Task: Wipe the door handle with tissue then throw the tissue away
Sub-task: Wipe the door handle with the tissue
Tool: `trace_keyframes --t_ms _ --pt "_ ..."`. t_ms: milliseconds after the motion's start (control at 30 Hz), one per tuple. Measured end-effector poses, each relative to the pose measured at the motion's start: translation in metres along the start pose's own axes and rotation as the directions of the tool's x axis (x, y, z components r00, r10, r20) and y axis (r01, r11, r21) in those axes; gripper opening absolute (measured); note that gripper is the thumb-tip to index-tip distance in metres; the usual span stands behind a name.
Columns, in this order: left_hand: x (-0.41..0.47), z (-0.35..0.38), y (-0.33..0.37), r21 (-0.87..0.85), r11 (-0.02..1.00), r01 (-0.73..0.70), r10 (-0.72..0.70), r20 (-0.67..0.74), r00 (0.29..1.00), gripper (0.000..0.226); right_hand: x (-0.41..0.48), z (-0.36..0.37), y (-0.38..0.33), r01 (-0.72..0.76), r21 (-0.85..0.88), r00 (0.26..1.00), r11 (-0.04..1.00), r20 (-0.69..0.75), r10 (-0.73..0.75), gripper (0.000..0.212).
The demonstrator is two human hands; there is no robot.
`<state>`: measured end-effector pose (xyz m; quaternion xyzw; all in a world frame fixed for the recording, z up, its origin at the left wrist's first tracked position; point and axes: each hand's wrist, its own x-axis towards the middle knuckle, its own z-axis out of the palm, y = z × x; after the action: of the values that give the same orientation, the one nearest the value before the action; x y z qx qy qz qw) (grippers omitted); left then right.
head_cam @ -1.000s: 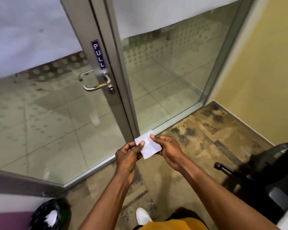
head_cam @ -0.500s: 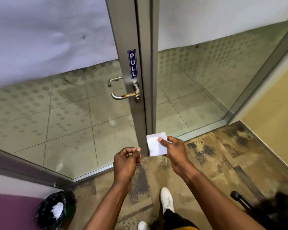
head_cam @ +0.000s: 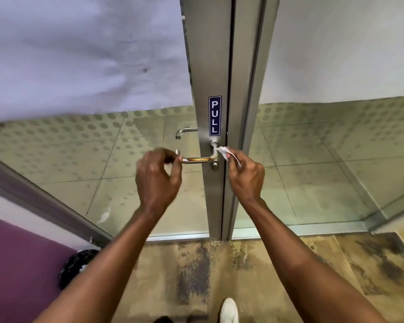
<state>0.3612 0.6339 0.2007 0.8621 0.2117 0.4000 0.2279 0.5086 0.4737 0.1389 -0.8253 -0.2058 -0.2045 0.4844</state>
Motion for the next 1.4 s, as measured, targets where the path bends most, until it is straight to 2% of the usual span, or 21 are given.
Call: trace_keyframes --t_ms 100,200,333,467,567,667,833,1100,1200,1300,1367,1400 --pt "0.045 0.000 -0.003 0.208 0.949 -0.237 0.260 -0.094 0.961 0.011 0.011 0.016 0.002 0.213 -0.058 0.976 0.975 0.046 -0.211 0.031" --pt "0.091 -0.001 -0.010 0.380 0.839 -0.390 0.454 -0.094 0.886 0.022 0.008 0.034 0.007 0.407 -0.147 0.911 0.902 0.133 -0.389 0.032" --pt "0.136 -0.006 -0.023 0.474 0.767 -0.433 0.535 -0.097 0.839 0.046 -0.008 0.049 0.015 0.446 -0.189 0.889 0.875 0.209 -0.408 0.042" --pt "0.165 -0.014 -0.042 0.474 0.765 -0.436 0.558 -0.151 0.816 0.076 -0.031 0.057 0.011 0.388 -0.191 0.906 0.902 0.261 -0.334 0.063" --pt "0.180 -0.017 -0.060 0.445 0.771 -0.456 0.572 -0.169 0.803 0.090 -0.039 0.067 0.002 0.307 -0.187 0.938 0.933 0.224 -0.264 0.069" --pt "0.189 -0.016 -0.082 0.428 0.773 -0.467 0.564 -0.128 0.816 0.094 -0.044 0.080 -0.010 0.219 -0.190 0.971 0.957 0.142 -0.194 0.066" --pt "0.201 -0.008 -0.104 0.437 0.754 -0.491 0.585 -0.106 0.804 0.099 -0.057 0.099 -0.035 0.195 -0.190 0.979 0.962 0.102 -0.178 0.070" --pt "0.207 -0.002 -0.113 0.462 0.722 -0.515 0.619 -0.099 0.780 0.106 -0.074 0.137 -0.099 0.186 -0.319 0.976 0.929 0.165 -0.138 0.069" --pt "0.204 -0.007 -0.109 0.454 0.729 -0.512 0.601 -0.066 0.797 0.101 -0.070 0.144 -0.130 0.170 -0.289 0.969 0.942 0.224 -0.107 0.065" --pt "0.197 -0.021 -0.103 0.422 0.734 -0.532 0.589 -0.006 0.808 0.100 -0.071 0.141 -0.153 0.022 -0.149 0.967 0.989 0.253 0.017 0.053" --pt "0.192 -0.032 -0.100 0.365 0.742 -0.562 0.591 0.039 0.805 0.098 -0.071 0.132 -0.164 -0.186 -0.054 0.944 0.981 0.269 0.194 0.037" --pt "0.188 -0.037 -0.099 0.320 0.755 -0.572 0.589 0.052 0.807 0.098 -0.069 0.126 -0.167 -0.342 0.029 0.897 0.939 0.309 0.317 0.032"
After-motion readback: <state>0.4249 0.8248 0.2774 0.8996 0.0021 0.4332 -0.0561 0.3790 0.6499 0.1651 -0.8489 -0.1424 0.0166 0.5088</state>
